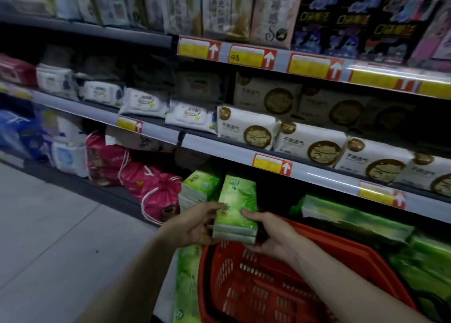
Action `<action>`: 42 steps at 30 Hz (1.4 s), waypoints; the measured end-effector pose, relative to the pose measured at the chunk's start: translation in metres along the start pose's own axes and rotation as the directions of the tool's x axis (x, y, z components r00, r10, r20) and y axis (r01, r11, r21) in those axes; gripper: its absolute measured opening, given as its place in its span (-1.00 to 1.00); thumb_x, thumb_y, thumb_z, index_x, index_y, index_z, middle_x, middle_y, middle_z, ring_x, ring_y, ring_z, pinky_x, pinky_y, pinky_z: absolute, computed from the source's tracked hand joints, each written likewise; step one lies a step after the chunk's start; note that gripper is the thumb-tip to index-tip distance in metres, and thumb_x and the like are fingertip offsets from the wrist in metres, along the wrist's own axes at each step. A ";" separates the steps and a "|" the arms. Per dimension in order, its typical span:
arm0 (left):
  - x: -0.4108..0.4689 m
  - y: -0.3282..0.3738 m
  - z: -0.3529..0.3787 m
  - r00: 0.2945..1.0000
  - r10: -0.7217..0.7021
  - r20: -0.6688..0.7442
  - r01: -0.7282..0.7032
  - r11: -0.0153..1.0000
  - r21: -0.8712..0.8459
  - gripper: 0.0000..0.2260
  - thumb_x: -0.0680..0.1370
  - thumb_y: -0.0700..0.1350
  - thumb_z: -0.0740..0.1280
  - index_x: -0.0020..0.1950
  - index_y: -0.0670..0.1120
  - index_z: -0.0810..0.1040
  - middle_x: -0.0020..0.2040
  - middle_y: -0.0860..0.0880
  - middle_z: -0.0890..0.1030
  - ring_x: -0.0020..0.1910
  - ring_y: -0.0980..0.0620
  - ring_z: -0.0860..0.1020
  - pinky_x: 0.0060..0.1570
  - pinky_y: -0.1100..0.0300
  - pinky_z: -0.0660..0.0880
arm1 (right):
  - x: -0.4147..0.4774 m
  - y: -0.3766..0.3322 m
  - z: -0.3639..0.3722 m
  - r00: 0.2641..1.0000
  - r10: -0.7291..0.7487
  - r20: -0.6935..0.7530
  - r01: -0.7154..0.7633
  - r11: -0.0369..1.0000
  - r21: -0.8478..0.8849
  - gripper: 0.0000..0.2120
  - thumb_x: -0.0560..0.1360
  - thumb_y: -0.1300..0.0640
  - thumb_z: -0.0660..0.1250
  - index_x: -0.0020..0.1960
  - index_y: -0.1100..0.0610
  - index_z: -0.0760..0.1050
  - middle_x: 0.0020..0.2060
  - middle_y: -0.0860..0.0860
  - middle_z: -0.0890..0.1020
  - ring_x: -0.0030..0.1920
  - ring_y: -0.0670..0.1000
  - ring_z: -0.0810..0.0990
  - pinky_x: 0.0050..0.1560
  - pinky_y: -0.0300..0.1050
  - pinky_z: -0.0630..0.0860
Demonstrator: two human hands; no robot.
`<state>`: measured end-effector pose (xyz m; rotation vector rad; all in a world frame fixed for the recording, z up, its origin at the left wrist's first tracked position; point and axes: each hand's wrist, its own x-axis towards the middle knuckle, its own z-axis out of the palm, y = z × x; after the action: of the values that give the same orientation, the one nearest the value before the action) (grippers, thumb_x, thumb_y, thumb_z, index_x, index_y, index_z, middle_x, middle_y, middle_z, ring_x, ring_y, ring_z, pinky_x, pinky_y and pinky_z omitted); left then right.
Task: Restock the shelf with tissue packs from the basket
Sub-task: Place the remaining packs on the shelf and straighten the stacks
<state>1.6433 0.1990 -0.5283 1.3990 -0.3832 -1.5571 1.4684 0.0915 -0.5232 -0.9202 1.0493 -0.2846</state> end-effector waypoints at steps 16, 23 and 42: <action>0.026 0.003 -0.006 0.895 0.109 -0.432 -0.248 0.927 -0.280 -0.71 0.66 -0.13 0.36 0.33 -0.19 0.42 0.10 -0.37 0.57 0.00 -0.24 0.67 -0.09 -0.02 0.70 | 0.054 -0.008 0.040 0.965 -0.259 0.040 0.256 0.896 -0.362 -0.62 0.30 0.26 0.70 0.01 0.22 0.60 -0.07 0.13 0.75 -0.02 0.16 0.74 0.21 0.23 0.66; 0.053 0.018 0.017 0.870 -0.006 -0.492 -0.292 0.798 -0.526 -0.43 0.69 0.11 0.18 0.53 -0.29 0.36 0.18 -0.29 0.60 0.20 -0.27 0.61 -0.01 -0.01 0.63 | 0.099 -0.025 0.019 0.913 -0.364 -0.185 0.095 0.630 -0.771 0.04 0.23 -0.28 0.69 0.57 0.07 0.39 0.50 0.18 0.42 0.50 0.29 0.39 0.48 0.12 0.42; 0.085 0.025 0.036 0.863 0.025 -0.505 -0.290 0.843 -0.453 -0.67 0.67 0.09 0.16 0.27 -0.12 0.44 -0.03 -0.03 0.49 -0.08 -0.04 0.51 -0.31 0.10 0.45 | 0.137 -0.006 -0.002 0.837 -0.527 0.146 0.180 0.012 -0.984 -0.06 0.55 -0.42 0.27 0.67 0.18 0.12 0.34 0.15 0.60 0.37 0.22 0.47 0.27 0.08 0.34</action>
<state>1.6336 0.1061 -0.5483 1.2237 0.2149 -1.0072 1.5370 0.0043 -0.6036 -2.5658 1.1904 -0.0650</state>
